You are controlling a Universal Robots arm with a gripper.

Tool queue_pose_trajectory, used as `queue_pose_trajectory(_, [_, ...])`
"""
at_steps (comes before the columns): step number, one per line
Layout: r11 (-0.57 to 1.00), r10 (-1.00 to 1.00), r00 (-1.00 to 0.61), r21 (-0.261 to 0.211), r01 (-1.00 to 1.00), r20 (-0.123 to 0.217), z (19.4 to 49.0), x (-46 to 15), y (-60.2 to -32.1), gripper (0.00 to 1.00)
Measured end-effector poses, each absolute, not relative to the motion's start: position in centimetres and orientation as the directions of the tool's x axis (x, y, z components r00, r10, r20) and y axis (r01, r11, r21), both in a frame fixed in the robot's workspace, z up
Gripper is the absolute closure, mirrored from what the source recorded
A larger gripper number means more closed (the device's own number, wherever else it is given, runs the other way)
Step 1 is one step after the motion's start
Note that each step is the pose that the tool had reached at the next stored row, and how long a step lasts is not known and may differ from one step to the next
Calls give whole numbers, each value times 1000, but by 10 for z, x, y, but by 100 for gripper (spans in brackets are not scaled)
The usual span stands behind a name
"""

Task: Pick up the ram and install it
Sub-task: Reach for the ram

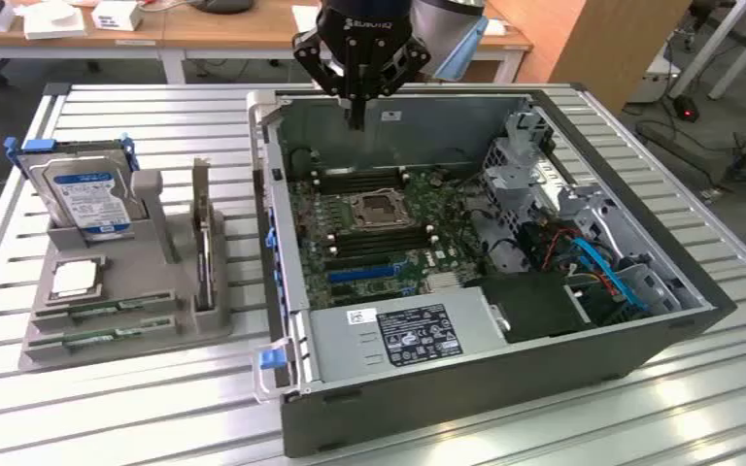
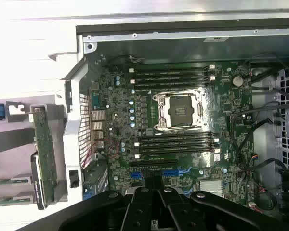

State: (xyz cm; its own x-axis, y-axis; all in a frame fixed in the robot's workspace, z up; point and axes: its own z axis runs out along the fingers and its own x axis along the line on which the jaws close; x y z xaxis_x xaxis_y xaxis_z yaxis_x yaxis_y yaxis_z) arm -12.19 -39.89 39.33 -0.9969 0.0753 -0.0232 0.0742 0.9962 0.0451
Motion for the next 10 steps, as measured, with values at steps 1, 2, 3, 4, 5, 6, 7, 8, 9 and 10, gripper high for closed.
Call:
queue_pose_trajectory(1, [996, 75, -997, 45, 74, -23, 393, -122, -399, 91])
queue_pose_trajectory(2, [996, 75, -997, 45, 74, -23, 393, -122, -399, 91])
queue_pose_trajectory(3, [996, 75, -997, 45, 74, -23, 393, -122, -399, 91])
queue_pose_trajectory(4, [996, 75, -997, 45, 74, -23, 393, -122, -399, 91])
queue_pose_trajectory(5, [996, 75, -997, 45, 74, -23, 393, -122, -399, 91])
queue_pose_trajectory(6, [996, 75, -997, 45, 74, -23, 393, -122, -399, 91])
queue_pose_trajectory(7, [996, 75, -997, 45, 74, -23, 393, -122, -399, 91])
queue_pose_trajectory(8, [996, 75, -997, 45, 74, -23, 393, -122, -399, 91])
queue_pose_trajectory(9, [996, 75, -997, 45, 74, -23, 393, -122, -399, 91])
queue_pose_trajectory(10, [996, 75, -997, 45, 74, -23, 393, -122, -399, 91])
